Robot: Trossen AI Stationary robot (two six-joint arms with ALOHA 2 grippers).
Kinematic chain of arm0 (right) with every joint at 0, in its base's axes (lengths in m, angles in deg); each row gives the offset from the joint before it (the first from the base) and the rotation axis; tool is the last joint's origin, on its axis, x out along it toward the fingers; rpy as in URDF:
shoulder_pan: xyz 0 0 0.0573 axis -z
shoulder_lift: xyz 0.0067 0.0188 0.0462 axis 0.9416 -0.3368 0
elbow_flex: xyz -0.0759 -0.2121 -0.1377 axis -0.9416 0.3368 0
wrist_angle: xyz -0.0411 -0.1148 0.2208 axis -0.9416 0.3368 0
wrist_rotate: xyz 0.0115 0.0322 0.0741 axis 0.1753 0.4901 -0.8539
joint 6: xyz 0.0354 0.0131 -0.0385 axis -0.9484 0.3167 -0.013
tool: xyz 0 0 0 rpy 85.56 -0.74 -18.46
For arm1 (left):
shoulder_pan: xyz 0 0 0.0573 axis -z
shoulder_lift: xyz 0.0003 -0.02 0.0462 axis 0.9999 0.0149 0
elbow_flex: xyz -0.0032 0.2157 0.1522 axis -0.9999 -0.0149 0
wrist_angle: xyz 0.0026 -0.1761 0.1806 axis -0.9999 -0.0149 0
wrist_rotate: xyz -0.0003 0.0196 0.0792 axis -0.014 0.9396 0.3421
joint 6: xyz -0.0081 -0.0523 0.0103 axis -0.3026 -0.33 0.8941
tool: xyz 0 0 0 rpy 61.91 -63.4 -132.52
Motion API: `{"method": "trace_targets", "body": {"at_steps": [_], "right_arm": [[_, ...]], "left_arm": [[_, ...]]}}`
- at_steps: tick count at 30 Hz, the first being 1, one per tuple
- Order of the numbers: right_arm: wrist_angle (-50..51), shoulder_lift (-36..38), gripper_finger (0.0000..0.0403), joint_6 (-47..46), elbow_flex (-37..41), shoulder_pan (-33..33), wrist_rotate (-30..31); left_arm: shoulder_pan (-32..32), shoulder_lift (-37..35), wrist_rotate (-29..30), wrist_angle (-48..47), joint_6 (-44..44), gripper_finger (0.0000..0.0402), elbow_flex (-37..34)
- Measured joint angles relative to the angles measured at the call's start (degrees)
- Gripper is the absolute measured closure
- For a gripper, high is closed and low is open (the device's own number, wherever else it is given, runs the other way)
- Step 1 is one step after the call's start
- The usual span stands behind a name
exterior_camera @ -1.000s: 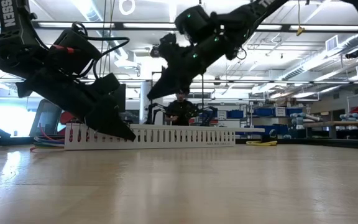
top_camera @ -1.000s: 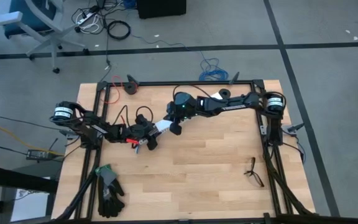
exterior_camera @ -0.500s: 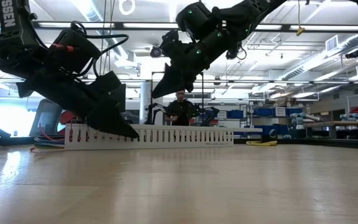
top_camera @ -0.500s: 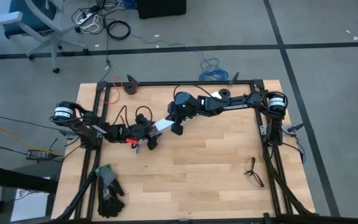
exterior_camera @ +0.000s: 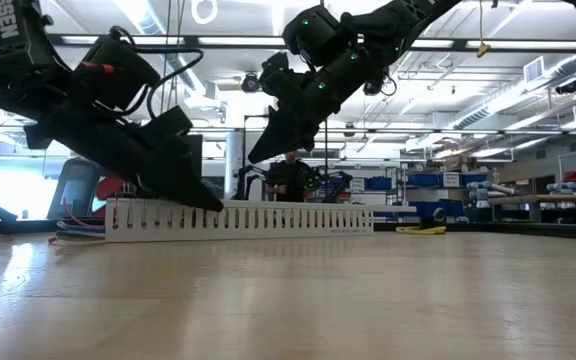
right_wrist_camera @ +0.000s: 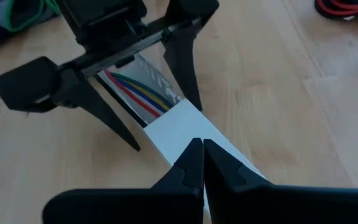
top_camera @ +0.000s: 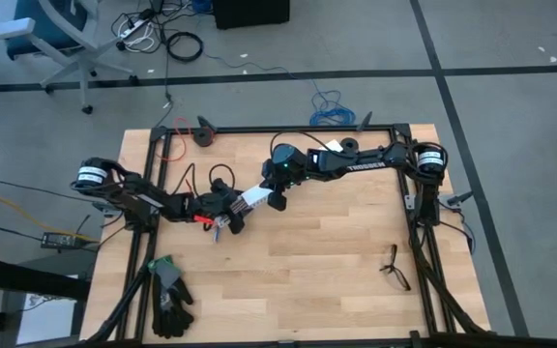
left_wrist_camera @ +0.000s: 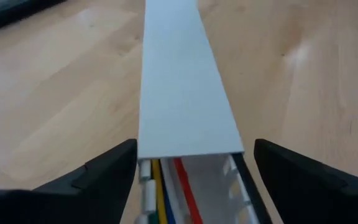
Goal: Ziptie cables
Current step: Close the white cable duct
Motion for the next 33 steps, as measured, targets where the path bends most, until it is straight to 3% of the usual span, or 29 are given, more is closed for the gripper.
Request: {"method": "trace_targets", "body": {"at_steps": [13, 18, 33], "right_arm": [[0.55, 0.00, 0.0403, 0.49, 0.00, 0.17, -0.03], [3.22, -0.01, 0.0403, 0.48, 0.00, 1.13, -0.16], [6.45, -0.01, 0.0403, 0.37, -0.02, 1.50, 0.03]], "left_arm": [[0.84, -11.66, 3.57, -22.17, -4.09, 0.0069, -0.05], [3.98, -16.28, 4.50, -24.41, -4.49, 0.0069, -0.07], [5.68, -10.96, 4.21, -24.45, -4.83, 0.0071, -0.46]]}}
